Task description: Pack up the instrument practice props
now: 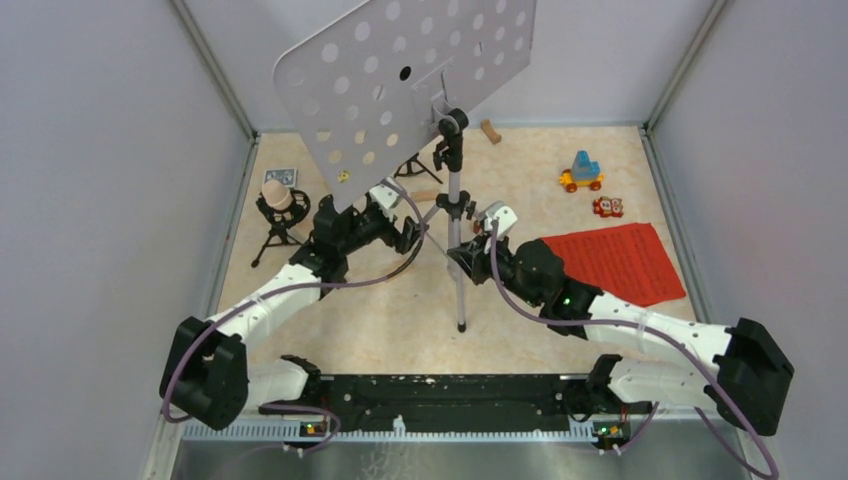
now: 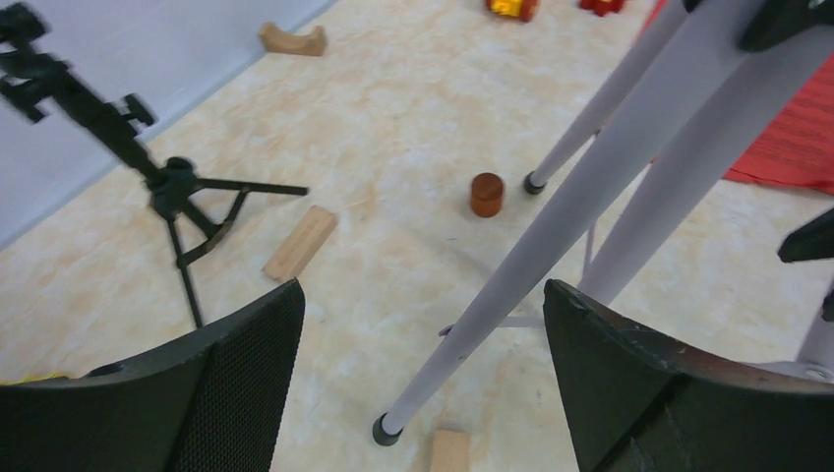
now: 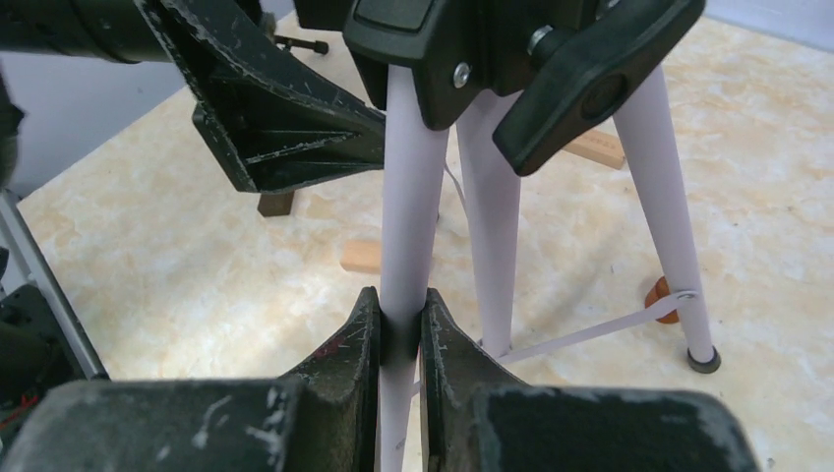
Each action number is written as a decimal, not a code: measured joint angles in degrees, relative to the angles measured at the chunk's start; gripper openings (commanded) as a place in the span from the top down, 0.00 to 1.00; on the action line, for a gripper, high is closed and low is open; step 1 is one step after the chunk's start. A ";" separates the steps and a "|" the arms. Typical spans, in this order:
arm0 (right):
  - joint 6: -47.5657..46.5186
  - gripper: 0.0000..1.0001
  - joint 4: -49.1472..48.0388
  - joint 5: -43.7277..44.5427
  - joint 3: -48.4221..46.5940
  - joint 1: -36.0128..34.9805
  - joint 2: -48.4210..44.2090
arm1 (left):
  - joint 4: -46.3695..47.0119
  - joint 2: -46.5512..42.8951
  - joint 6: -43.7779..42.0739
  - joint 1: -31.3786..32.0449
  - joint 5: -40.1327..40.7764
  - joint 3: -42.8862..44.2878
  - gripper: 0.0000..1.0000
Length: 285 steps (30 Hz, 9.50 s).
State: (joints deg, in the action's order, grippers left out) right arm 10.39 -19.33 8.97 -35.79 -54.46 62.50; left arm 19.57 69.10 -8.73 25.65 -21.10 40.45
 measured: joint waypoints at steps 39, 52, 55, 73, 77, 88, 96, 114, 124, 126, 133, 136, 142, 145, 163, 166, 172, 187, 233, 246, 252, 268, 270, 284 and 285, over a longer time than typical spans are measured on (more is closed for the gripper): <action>-9.99 0.91 -7.10 -1.95 8.90 0.37 -9.73 | 15.58 6.16 5.73 8.81 -9.49 -7.21 0.78; -12.09 0.18 -8.09 4.72 7.15 1.40 -13.07 | 17.31 6.16 5.79 9.81 -9.79 -7.93 0.96; -11.26 0.17 -8.70 5.33 5.40 1.42 -12.96 | 17.73 6.32 5.86 9.92 -10.14 -8.00 0.95; -7.41 0.14 -18.21 8.92 1.01 1.44 0.79 | 25.73 7.98 14.99 14.56 -9.79 -10.64 0.59; -7.45 0.14 -20.83 9.46 1.31 1.38 1.73 | 28.57 8.85 16.22 15.56 -8.74 -11.34 0.46; -10.75 0.18 -27.82 12.61 6.97 -1.42 2.71 | 36.09 9.92 18.36 18.56 -6.23 -14.03 0.24; -9.77 0.16 -27.06 14.08 10.43 -2.01 -1.88 | 36.81 10.19 19.43 19.71 -6.71 -14.03 0.14; -10.34 1.00 -41.48 17.75 10.80 -2.43 8.41 | 30.16 13.07 18.84 20.94 -2.75 -12.92 0.02; -8.33 1.00 -36.41 20.41 10.60 -2.45 5.31 | 28.04 14.93 18.99 21.84 -0.22 -12.90 0.01; -7.34 1.00 -34.05 20.81 10.40 -2.40 3.91 | 28.48 15.69 19.15 22.01 0.24 -12.79 0.01; -4.96 1.00 -24.70 21.51 7.19 -2.36 2.10 | 31.19 20.87 19.47 23.63 2.89 -10.10 0.01; -4.11 1.00 -22.99 22.23 6.80 -2.14 1.49 | 33.66 24.20 20.04 24.13 3.58 -8.41 0.01; -1.66 1.00 -20.96 24.41 6.80 -1.09 -0.02 | 37.16 28.83 20.74 25.64 7.32 -5.01 0.06; -0.22 1.00 -19.78 25.79 6.80 -0.70 -0.85 | 37.29 30.18 20.85 26.49 9.62 -3.37 0.34; 0.24 0.55 -16.90 30.97 5.66 -0.46 -1.16 | 33.83 30.86 16.72 27.17 12.74 -0.50 0.61; 0.42 0.50 -18.82 31.98 5.44 -0.52 0.39 | 33.18 30.21 17.68 27.28 13.29 -0.74 0.58; 0.79 0.50 -22.03 32.04 4.87 -0.39 3.10 | 33.51 28.72 19.15 27.32 14.19 -2.47 0.54; 2.95 1.00 -25.99 27.08 6.47 2.93 4.17 | 31.28 25.90 20.68 30.42 16.04 -6.84 0.01; 27.61 1.00 10.14 10.23 -0.72 24.09 3.69 | 1.81 32.57 12.96 30.71 20.57 11.28 0.99; 27.15 1.00 11.02 10.14 -2.91 28.30 13.29 | -3.78 38.32 16.87 27.04 9.16 17.90 0.96; 25.68 1.00 5.68 7.52 -2.91 29.62 17.33 | -4.79 39.95 18.56 25.53 7.02 19.65 0.76; 23.56 0.47 1.64 3.93 -3.02 30.75 20.48 | -7.82 41.51 19.78 24.46 6.69 22.14 0.34; 22.80 0.42 2.27 3.74 -3.39 30.75 20.48 | -7.32 41.75 17.73 24.46 6.14 22.34 0.26; 9.18 0.30 4.26 0.15 -3.74 31.17 13.90 | -4.44 43.01 13.55 23.12 5.95 22.86 0.01; 8.76 0.30 4.28 0.20 -3.74 31.23 13.44 | -4.26 43.01 13.49 23.08 5.95 22.86 0.01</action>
State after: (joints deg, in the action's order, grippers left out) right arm 19.16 -15.05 9.17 -39.53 -23.22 75.94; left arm 15.31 112.12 4.75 48.73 -15.16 63.31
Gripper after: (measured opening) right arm 0.686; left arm 0.987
